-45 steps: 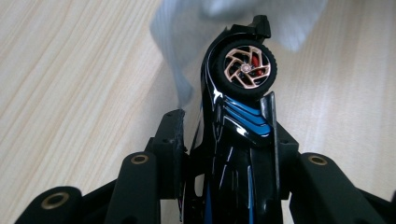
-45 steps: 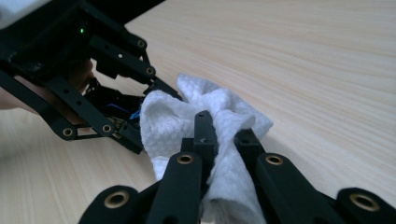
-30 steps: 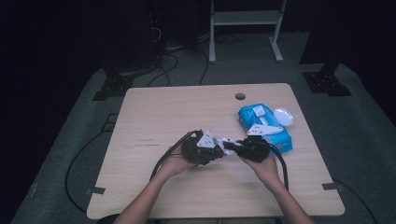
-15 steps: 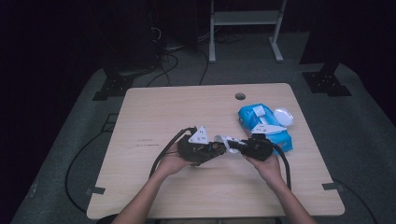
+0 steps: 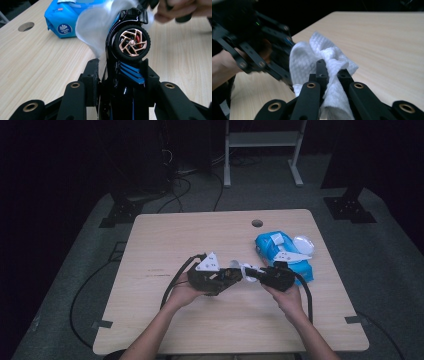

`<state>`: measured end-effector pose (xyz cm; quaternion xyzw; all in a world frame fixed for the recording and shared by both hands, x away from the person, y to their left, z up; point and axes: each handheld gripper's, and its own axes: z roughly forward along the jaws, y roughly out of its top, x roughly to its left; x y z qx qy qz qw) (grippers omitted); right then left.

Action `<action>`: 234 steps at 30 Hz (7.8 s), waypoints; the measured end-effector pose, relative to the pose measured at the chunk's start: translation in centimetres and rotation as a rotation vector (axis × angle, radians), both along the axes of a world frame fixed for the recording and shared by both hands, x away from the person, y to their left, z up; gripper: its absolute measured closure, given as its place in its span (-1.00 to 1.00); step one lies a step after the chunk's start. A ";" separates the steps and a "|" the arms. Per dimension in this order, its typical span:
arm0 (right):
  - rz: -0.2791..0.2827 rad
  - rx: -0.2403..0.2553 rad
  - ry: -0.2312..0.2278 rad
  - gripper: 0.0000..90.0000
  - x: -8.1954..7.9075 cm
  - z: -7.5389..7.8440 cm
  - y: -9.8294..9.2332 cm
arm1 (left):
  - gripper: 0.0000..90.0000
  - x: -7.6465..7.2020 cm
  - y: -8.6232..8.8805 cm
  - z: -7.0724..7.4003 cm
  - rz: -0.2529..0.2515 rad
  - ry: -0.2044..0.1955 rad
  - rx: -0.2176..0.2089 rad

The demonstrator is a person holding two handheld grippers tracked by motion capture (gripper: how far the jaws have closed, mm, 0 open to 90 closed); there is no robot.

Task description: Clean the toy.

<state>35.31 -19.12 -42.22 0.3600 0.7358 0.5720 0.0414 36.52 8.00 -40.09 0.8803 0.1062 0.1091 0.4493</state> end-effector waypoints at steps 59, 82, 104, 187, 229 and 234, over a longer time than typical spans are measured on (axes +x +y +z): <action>-0.032 -0.039 0.029 0.85 0.3 -0.8 -0.5 | 0.29 1.6 -2.4 -2.5 0.034 0.156 0.207; 0.048 -0.048 0.040 0.85 0.2 -0.9 2.5 | -0.05 2.9 2.3 -1.6 0.074 0.323 0.028; 0.052 -0.086 0.064 0.84 0.7 -1.9 3.1 | -0.26 4.4 3.5 -3.0 0.107 0.454 -0.023; -0.106 -0.081 0.039 0.84 0.6 -0.9 -2.4 | -0.09 8.4 2.4 -2.3 0.102 0.297 -0.028; -0.108 -0.172 0.056 0.84 -2.3 -1.6 -6.5 | -0.36 2.4 -2.1 -4.9 0.032 0.135 0.119; -0.075 -0.207 0.056 0.84 -2.5 -2.0 -6.1 | -0.43 2.0 -1.5 -4.4 0.043 0.115 0.109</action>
